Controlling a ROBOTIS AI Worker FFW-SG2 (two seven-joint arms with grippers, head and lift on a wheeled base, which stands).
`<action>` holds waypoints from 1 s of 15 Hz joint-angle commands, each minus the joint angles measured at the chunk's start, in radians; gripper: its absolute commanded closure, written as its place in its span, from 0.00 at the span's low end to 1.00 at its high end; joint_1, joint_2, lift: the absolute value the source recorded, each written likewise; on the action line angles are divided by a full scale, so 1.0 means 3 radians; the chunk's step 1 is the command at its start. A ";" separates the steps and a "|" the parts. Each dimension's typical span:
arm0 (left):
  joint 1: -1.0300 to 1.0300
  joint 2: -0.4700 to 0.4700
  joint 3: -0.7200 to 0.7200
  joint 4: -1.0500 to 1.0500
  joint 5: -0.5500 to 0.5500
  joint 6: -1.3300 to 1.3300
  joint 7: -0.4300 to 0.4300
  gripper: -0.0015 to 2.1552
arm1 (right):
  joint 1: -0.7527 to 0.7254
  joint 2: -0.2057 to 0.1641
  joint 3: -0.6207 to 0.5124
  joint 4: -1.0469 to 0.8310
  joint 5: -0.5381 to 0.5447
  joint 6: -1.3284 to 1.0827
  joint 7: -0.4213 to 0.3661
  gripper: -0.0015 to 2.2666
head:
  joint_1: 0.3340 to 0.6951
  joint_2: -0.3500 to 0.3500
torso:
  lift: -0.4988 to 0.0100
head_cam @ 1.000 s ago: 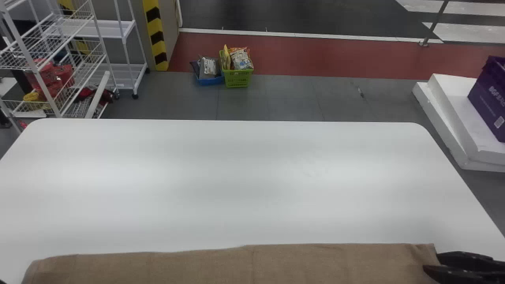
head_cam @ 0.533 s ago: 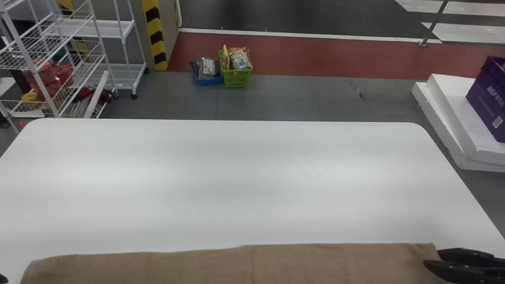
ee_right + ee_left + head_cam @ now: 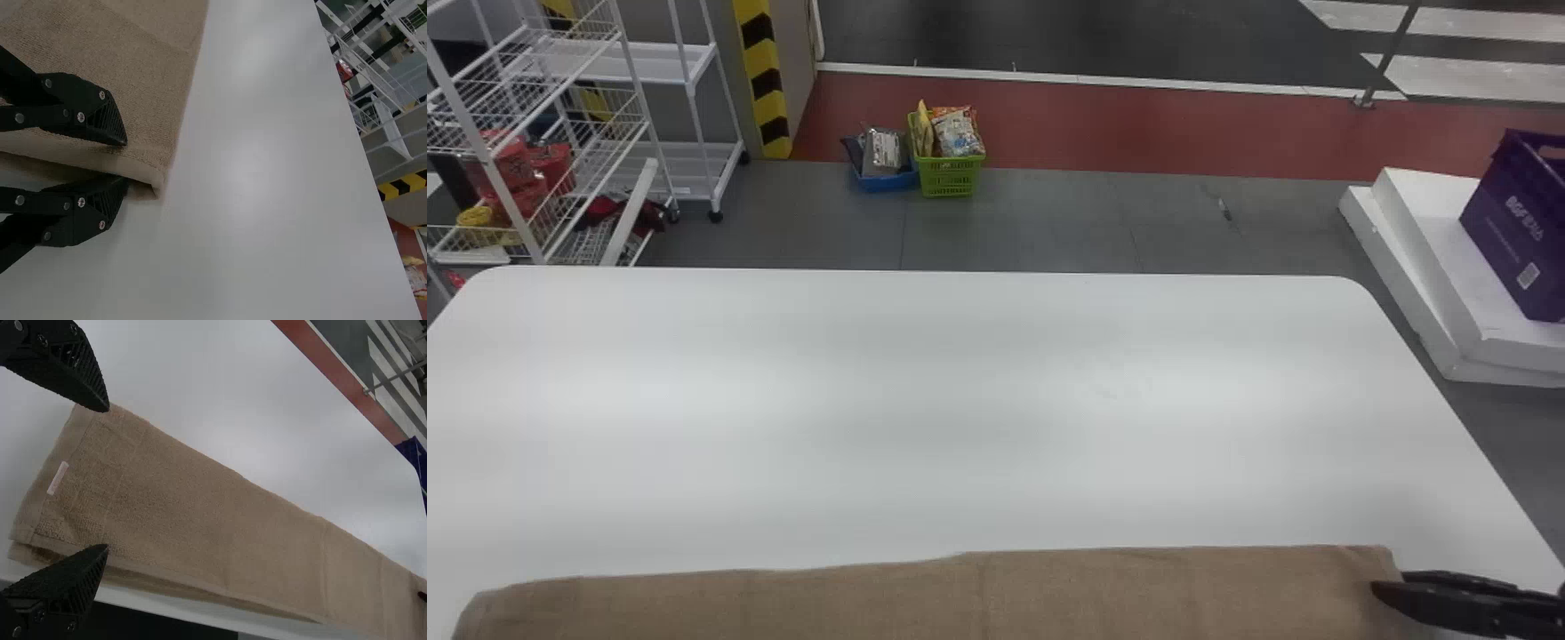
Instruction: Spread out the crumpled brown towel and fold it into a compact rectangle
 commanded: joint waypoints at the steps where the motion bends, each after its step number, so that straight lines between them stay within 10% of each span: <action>1: -0.0019 0.0002 0.0000 0.0006 0.0000 0.0004 0.0000 0.04 | -0.0054 -0.0007 -0.0005 0.0051 -0.0021 0.0099 0.0016 0.41 | 1.00 0.36 | 0.73; 15: -0.0203 0.0022 -0.0031 0.0236 0.0087 0.0024 0.0123 0.05 | -0.0591 -0.0032 -0.0092 0.0650 -0.0527 0.1091 0.0016 0.43 | 1.00 0.40 | 0.73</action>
